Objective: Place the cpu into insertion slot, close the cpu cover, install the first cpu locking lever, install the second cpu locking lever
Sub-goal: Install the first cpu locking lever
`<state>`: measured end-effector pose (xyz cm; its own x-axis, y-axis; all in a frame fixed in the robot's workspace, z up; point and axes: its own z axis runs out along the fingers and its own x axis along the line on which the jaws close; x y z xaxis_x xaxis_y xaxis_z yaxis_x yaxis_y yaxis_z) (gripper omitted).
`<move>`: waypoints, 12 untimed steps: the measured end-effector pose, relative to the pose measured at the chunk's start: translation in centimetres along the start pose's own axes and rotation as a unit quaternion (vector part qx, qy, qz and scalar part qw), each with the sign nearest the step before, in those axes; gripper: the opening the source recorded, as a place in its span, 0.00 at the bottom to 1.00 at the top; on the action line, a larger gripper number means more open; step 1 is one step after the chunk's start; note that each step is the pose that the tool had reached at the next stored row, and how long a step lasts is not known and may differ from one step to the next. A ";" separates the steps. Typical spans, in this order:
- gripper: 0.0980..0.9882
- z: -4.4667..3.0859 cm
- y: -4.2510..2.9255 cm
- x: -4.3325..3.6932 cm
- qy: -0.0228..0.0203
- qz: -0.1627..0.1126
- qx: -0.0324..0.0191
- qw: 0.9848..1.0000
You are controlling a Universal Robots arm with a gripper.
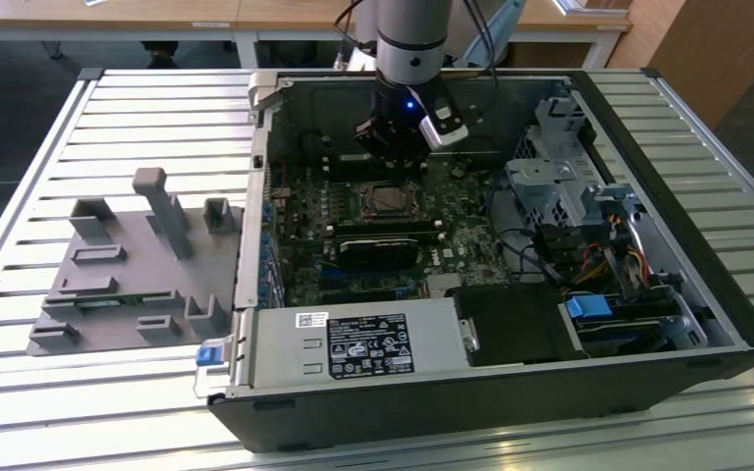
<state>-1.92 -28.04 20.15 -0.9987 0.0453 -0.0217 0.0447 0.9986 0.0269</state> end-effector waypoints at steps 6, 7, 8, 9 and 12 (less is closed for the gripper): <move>0.01 0.20 0.04 -0.03 0.000 0.000 0.004 1.000; 0.01 0.24 0.05 -0.04 0.000 0.000 0.005 1.000; 0.01 0.27 0.05 -0.04 0.000 0.000 0.006 1.000; 0.01 0.30 0.05 -0.05 0.000 0.000 0.006 1.000; 0.01 0.36 0.08 -0.07 -0.001 0.000 0.007 1.000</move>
<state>-1.84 -27.95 19.79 -0.9987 0.0455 -0.0227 0.0452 0.9989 0.0136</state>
